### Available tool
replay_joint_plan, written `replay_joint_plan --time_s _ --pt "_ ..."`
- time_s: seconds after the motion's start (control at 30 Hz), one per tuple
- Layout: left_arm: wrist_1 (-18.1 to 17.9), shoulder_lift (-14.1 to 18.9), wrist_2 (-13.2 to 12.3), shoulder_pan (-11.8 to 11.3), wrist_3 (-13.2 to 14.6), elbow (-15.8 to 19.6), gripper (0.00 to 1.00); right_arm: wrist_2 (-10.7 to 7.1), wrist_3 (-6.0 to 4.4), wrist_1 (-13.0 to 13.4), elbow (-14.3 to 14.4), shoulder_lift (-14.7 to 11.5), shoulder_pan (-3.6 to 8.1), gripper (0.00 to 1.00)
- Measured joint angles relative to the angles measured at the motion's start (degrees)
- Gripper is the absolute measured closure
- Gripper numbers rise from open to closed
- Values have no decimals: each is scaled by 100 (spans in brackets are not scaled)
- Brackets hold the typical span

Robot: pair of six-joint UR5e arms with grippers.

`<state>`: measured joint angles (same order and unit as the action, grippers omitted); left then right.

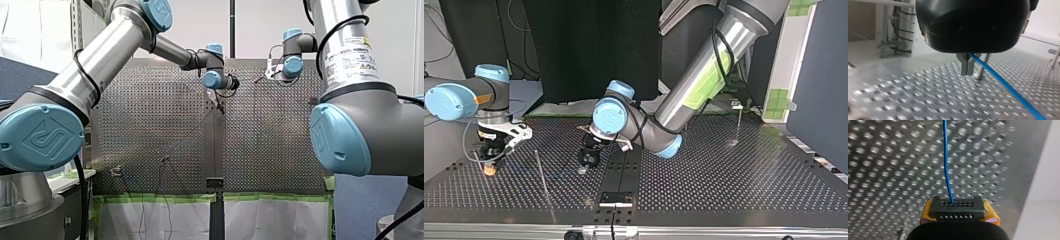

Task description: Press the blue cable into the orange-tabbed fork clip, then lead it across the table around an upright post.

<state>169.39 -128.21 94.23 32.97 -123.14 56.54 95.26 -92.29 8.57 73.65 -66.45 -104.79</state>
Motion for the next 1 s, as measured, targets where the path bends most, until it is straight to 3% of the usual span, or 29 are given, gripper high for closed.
replay_joint_plan --time_s 0.6,0.67,0.7,0.77,0.8,0.83,0.93,0.97,1.0 --pt "30 -145 228 54 209 12 98 35 -33 37 366 428 -143 100" --pt "72 -145 290 59 283 12 81 51 -52 61 426 482 -158 100" --pt "93 -144 311 61 312 12 81 55 -57 75 449 506 -163 100" --pt "140 -144 352 64 372 12 63 61 -61 104 495 575 -175 100" --pt "159 -143 375 65 397 12 63 65 -62 114 511 605 -178 100" --pt "183 -143 415 68 429 12 54 71 -62 126 526 642 -182 100" --pt "223 -143 543 78 513 12 48 78 -62 141 544 725 -190 100" --pt "229 -144 582 81 540 12 40 80 -62 145 549 747 -193 100" --pt "237 -144 622 85 565 12 40 81 -62 153 558 765 -195 100"
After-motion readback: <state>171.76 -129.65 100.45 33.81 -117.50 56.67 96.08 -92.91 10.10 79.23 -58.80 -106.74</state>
